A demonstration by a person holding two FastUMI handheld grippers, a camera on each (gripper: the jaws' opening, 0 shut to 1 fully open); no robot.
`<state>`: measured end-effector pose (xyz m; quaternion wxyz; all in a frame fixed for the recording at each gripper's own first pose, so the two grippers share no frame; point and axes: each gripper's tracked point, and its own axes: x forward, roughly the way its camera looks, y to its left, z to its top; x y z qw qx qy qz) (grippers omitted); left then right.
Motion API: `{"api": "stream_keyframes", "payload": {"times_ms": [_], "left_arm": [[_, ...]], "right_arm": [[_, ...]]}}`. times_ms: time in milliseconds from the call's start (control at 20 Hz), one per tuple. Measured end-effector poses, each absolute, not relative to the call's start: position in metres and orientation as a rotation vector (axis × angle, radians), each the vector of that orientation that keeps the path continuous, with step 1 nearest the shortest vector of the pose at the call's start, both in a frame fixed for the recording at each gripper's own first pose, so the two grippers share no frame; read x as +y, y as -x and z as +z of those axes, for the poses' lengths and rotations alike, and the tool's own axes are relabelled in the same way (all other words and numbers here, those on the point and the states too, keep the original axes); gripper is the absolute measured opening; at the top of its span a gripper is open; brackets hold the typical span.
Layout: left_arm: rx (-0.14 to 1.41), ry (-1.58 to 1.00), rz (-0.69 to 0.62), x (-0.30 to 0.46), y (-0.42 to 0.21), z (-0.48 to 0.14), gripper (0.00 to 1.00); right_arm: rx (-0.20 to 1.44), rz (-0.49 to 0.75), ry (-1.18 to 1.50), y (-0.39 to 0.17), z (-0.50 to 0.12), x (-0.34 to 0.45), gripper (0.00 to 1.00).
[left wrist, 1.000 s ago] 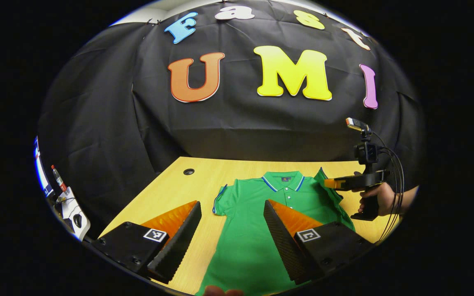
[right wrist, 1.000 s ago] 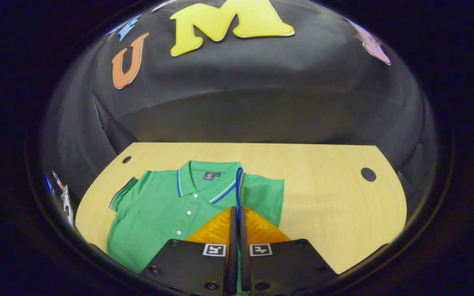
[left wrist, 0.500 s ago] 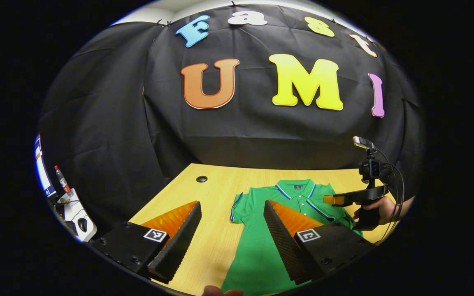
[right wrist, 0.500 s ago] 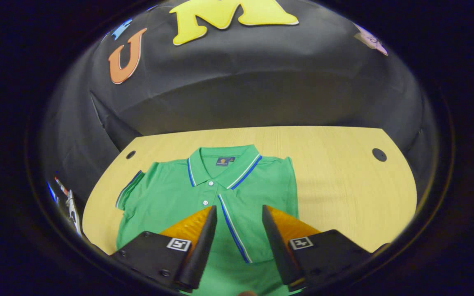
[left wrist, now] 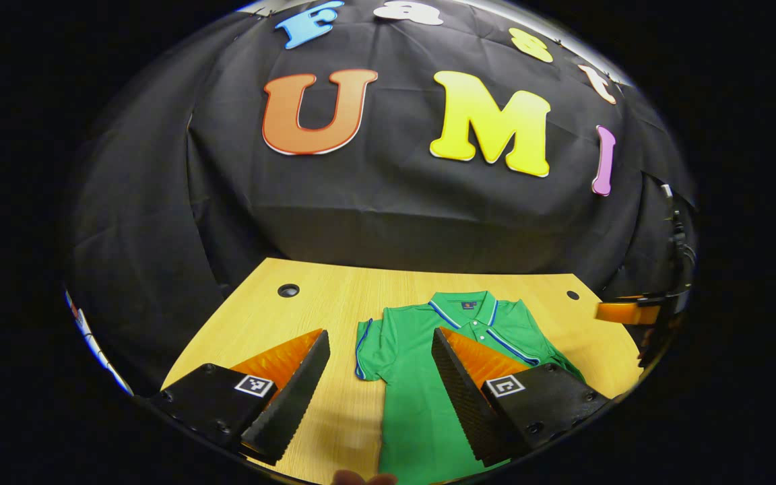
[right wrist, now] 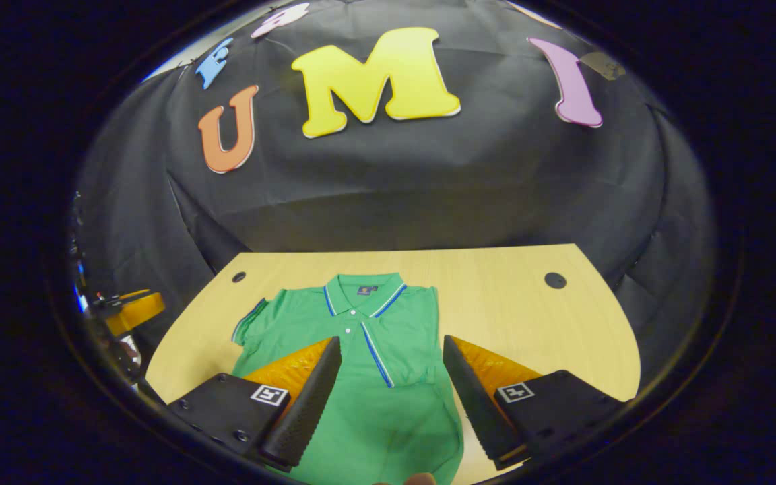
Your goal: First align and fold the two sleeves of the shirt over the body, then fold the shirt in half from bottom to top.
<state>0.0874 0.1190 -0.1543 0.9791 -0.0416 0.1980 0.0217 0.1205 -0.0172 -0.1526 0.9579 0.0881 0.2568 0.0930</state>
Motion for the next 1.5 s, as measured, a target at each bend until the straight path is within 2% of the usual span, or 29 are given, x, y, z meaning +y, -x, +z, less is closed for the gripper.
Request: {"api": "stream_keyframes", "payload": {"times_ms": [50,100,150,200,300,350,400,450,500,600,650,750,800,850,900,950,1000,1050,1100,1150,1200,1250,1300,1350,1400,1450,1500], "left_arm": [[0.42,0.093,0.037,0.122,-0.096,-0.165,0.99],[0.44,0.102,0.024,0.124,-0.105,-0.175,0.99],[0.453,0.106,0.001,0.122,-0.114,-0.184,0.99],[0.469,0.104,-0.011,0.122,-0.122,-0.195,0.99],[0.51,0.112,-0.017,0.128,-0.136,-0.219,0.99],[0.531,0.123,-0.018,0.13,-0.142,-0.232,0.99],[0.553,0.134,-0.018,0.132,-0.146,-0.246,0.99],[0.582,0.143,-0.016,0.136,-0.15,-0.261,0.99],[0.611,0.152,-0.012,0.139,-0.153,-0.275,0.99],[0.642,0.162,-0.005,0.143,-0.161,-0.297,0.99],[0.649,0.158,0.005,0.147,-0.165,-0.305,0.99],[0.656,0.141,0.017,0.152,-0.173,-0.315,0.98],[0.655,0.134,0.02,0.153,-0.176,-0.318,0.97],[0.656,0.136,0.02,0.154,-0.179,-0.321,0.96],[0.662,0.14,0.017,0.153,-0.18,-0.325,0.93],[0.669,0.142,0.013,0.151,-0.18,-0.327,0.89],[0.665,0.137,0.016,0.152,-0.183,-0.329,0.87],[0.656,0.136,0.012,0.151,-0.185,-0.327,0.84],[0.655,0.126,0.026,0.153,-0.187,-0.328,0.7],[0.662,0.119,0.034,0.154,-0.186,-0.331,0.67],[0.672,0.11,0.042,0.153,-0.184,-0.331,0.36],[0.671,0.083,0.049,0.155,-0.186,-0.332,0.37],[0.673,0.058,0.065,0.159,-0.184,-0.334,0.31],[0.671,0.047,0.062,0.158,-0.185,-0.332,0.12],[0.67,0.045,0.058,0.156,-0.186,-0.331,0.1],[0.667,0.048,0.047,0.154,-0.187,-0.329,0.07],[0.665,0.053,0.036,0.152,-0.187,-0.328,0.05]], "right_arm": [[0.507,0.181,-0.174,-0.109,-0.143,-0.024,0.96],[0.495,0.171,-0.172,-0.097,-0.136,-0.03,0.92],[0.488,0.159,-0.171,-0.086,-0.13,-0.036,0.96],[0.484,0.144,-0.169,-0.076,-0.126,-0.041,0.92],[0.479,0.122,-0.172,-0.06,-0.12,-0.05,0.92],[0.48,0.116,-0.172,-0.055,-0.119,-0.053,0.96],[0.484,0.115,-0.172,-0.049,-0.119,-0.055,0.96],[0.49,0.116,-0.173,-0.046,-0.122,-0.057,0.92],[0.505,0.111,-0.171,-0.043,-0.128,-0.059,0.96],[0.537,0.098,-0.174,-0.039,-0.139,-0.063,0.96],[0.546,0.094,-0.178,-0.037,-0.143,-0.064,0.92],[0.573,0.079,-0.172,-0.033,-0.155,-0.069,0.92],[0.584,0.074,-0.173,-0.031,-0.159,-0.071,0.92],[0.595,0.068,-0.179,-0.029,-0.163,-0.073,0.96],[0.604,0.063,-0.188,-0.028,-0.167,-0.074,0.96],[0.615,0.058,-0.2,-0.028,-0.171,-0.075,0.92],[0.625,0.052,-0.217,-0.027,-0.174,-0.077,0.96],[0.634,0.044,-0.232,-0.028,-0.178,-0.079,0.92],[0.64,0.033,-0.241,-0.029,-0.182,-0.081,0.92],[0.644,0.025,-0.245,-0.03,-0.184,-0.083,0.92],[0.647,0.022,-0.251,-0.03,-0.187,-0.083,0.92],[0.653,0.017,-0.256,-0.031,-0.189,-0.083,0.92],[0.658,0.014,-0.261,-0.03,-0.191,-0.083,0.92],[0.662,0.012,-0.263,-0.03,-0.194,-0.083,0.92],[0.665,0.005,-0.262,-0.029,-0.196,-0.085,0.96],[0.663,-0.008,-0.252,-0.029,-0.196,-0.088,0.92],[0.655,-0.018,-0.24,-0.029,-0.197,-0.091,0.96]]}}
